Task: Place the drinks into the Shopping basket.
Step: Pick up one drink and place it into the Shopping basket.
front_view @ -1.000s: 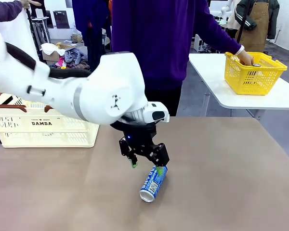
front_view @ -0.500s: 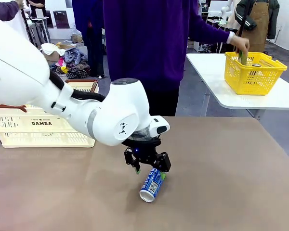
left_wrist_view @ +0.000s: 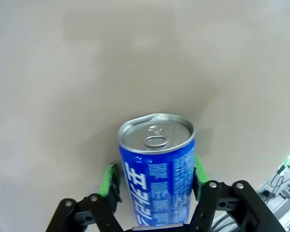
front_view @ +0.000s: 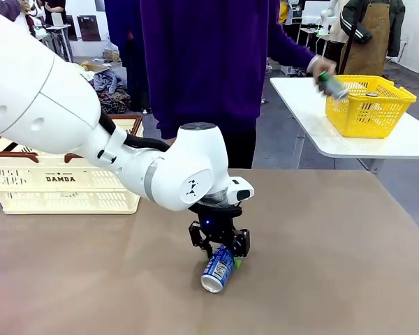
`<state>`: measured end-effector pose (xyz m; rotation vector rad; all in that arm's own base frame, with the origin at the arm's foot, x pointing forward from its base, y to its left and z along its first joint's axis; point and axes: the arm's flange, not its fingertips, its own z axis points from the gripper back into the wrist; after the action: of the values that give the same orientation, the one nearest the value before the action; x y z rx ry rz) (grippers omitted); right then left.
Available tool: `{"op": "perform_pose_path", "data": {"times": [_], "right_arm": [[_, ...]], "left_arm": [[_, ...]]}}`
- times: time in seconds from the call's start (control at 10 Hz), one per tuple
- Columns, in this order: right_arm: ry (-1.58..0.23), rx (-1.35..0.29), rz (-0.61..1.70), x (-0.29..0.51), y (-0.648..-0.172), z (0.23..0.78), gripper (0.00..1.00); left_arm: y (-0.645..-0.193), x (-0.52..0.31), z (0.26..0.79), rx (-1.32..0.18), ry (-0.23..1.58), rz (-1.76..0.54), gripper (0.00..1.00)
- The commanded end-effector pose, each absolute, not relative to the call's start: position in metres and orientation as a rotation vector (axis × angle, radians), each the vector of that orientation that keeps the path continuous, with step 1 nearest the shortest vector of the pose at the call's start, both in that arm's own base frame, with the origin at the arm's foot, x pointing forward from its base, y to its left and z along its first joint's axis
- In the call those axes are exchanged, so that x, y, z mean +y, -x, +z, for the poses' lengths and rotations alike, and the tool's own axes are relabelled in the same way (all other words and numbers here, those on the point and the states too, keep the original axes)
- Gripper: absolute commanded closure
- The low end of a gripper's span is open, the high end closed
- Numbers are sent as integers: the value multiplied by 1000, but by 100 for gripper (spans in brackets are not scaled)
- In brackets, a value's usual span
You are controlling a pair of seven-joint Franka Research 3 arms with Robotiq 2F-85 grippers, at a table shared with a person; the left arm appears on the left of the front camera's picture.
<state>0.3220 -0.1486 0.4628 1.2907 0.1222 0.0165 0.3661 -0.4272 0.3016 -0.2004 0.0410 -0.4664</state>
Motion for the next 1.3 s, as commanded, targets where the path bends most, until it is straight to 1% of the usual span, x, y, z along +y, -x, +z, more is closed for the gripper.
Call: {"op": "perform_pose_path", "data": {"times": [0.0,0.5,0.6,0.7,0.8,0.9,1.0,1.1,1.2], "right_arm": [[-1289,136,9,-149,-320,467,0],[-1289,136,9,-149,-320,467,0],[-1289,136,9,-149,-320,467,0],[-1289,136,9,-149,-320,467,0],[-1289,136,9,-149,-320,467,0],[-1289,136,9,-149,-320,467,0],[-1289,136,9,-149,-320,467,0],[-1289,136,9,-149,-320,467,0],[-1289,136,9,-149,-320,467,0]], "left_arm": [[-368,-429,304,35,172,-454,100],[-368,-418,312,36,186,-431,100],[-352,-392,355,67,242,-487,100],[-319,-344,418,111,267,-488,100],[-278,-284,472,96,217,-415,100],[-239,-223,507,108,191,-414,100],[-199,-156,529,102,162,-318,100],[-164,-105,544,93,210,-204,100],[-127,-65,558,12,305,-177,100]]}}
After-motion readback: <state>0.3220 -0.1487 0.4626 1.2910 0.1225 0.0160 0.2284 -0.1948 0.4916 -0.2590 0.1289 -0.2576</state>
